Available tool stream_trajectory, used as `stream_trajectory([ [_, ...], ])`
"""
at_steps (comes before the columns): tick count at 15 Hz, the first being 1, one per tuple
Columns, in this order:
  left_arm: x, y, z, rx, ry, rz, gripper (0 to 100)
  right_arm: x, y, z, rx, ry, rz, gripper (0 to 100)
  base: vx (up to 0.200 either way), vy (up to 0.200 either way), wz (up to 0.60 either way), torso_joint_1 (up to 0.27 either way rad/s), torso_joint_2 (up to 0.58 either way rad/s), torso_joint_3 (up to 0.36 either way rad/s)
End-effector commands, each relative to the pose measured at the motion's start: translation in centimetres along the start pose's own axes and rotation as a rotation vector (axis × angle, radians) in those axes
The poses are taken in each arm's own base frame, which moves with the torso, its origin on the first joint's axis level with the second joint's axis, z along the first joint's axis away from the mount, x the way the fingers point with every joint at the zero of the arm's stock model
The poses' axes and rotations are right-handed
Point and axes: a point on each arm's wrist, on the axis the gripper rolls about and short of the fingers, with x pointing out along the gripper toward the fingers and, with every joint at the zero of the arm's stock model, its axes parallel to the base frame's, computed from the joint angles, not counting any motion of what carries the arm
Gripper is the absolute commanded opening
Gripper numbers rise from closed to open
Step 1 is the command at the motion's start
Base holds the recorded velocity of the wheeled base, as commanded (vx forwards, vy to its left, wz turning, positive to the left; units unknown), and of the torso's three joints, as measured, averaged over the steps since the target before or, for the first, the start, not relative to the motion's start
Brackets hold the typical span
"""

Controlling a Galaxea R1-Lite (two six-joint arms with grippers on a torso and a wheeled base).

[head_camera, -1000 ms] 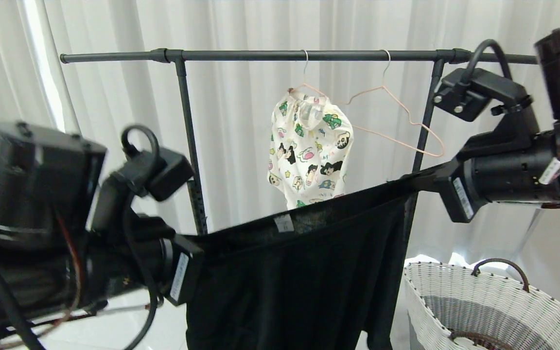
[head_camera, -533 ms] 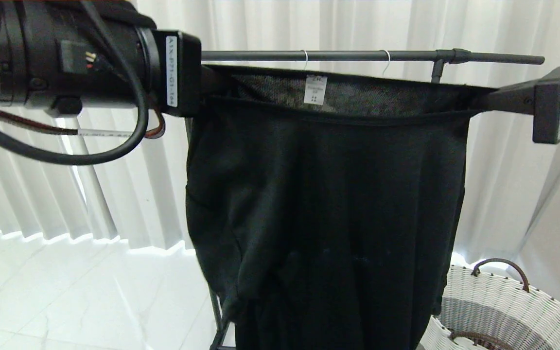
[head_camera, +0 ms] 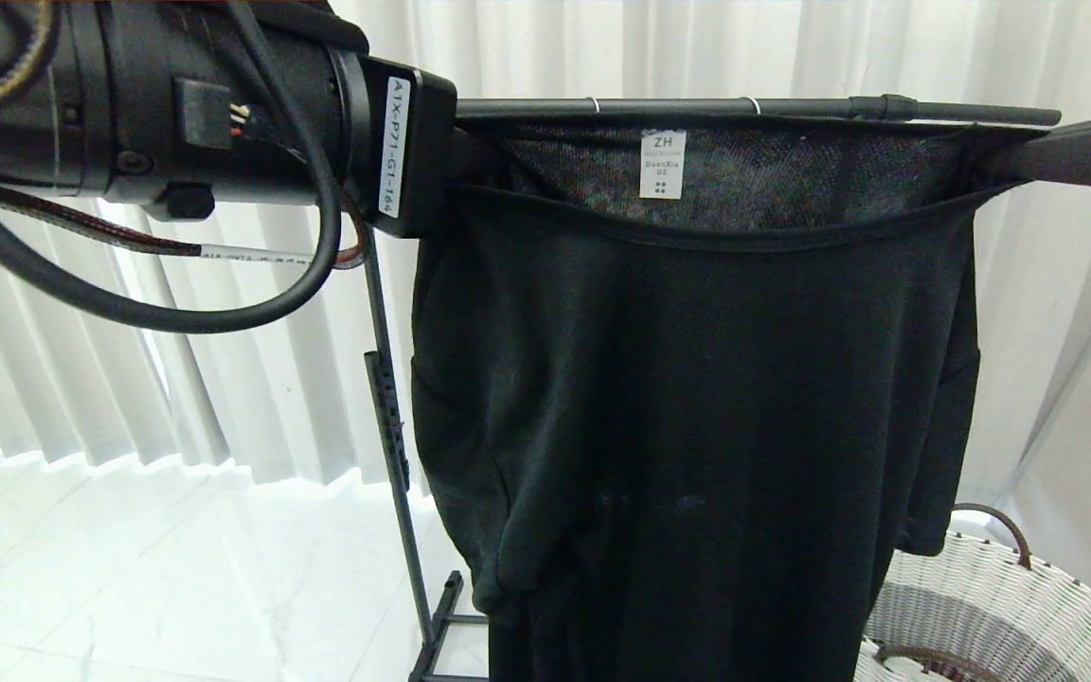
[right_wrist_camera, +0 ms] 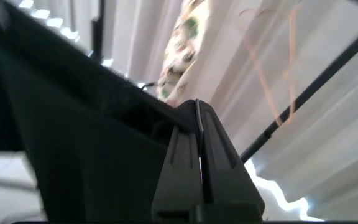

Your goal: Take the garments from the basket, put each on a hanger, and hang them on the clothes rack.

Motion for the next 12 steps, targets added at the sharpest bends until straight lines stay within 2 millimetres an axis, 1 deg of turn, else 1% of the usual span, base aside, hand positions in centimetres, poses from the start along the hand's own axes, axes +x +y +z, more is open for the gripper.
stream_trajectory([
  [1,0.1,0.0,0.3,0.011,-0.032,-0.003,0,-2.7,0.8,-0.2,-0.014,0.009,0.081,0,0.0,0.0,0.0,0.0,0.0,0.0],
  [2,0.6,-0.1,0.6,0.013,-0.063,-0.012,0,-4.0,1.2,-0.7,-0.025,0.037,0.149,0,0.0,0.0,0.0,0.0,0.0,0.0],
  [4,1.9,-0.4,1.0,0.012,-0.115,-0.038,0,-5.8,2.4,-1.4,-0.058,0.081,0.304,0,0.0,0.0,0.0,0.0,0.0,0.0],
  [5,2.4,-0.6,1.1,0.014,-0.13,-0.051,0,-6.2,3.2,-1.7,-0.076,0.097,0.375,0,0.0,0.0,0.0,0.0,0.0,0.0],
  [7,3.0,-1.4,1.0,0.018,-0.126,-0.08,0,-6.1,4.6,-1.8,-0.107,0.102,0.481,0,0.0,0.0,0.0,0.0,0.0,0.0],
  [8,3.2,-1.8,0.9,0.02,-0.123,-0.093,0,-5.5,5.7,-1.8,-0.126,0.119,0.53,0,0.0,0.0,0.0,0.0,0.0,0.0],
  [9,3.2,-1.9,0.9,0.021,-0.12,-0.095,0,-5.2,6.2,-1.8,-0.136,0.126,0.552,0,0.0,0.0,0.0,0.0,0.0,0.0],
  [10,3.3,-1.9,0.8,0.022,-0.117,-0.096,0,-4.9,6.6,-1.8,-0.143,0.133,0.561,0,0.0,0.0,0.0,0.0,0.0,0.0],
  [12,3.1,-1.9,0.8,0.022,-0.117,-0.096,0,-4.9,6.6,-1.8,-0.142,0.13,0.561,0,0.0,0.0,0.0,0.0,0.0,0.0],
])
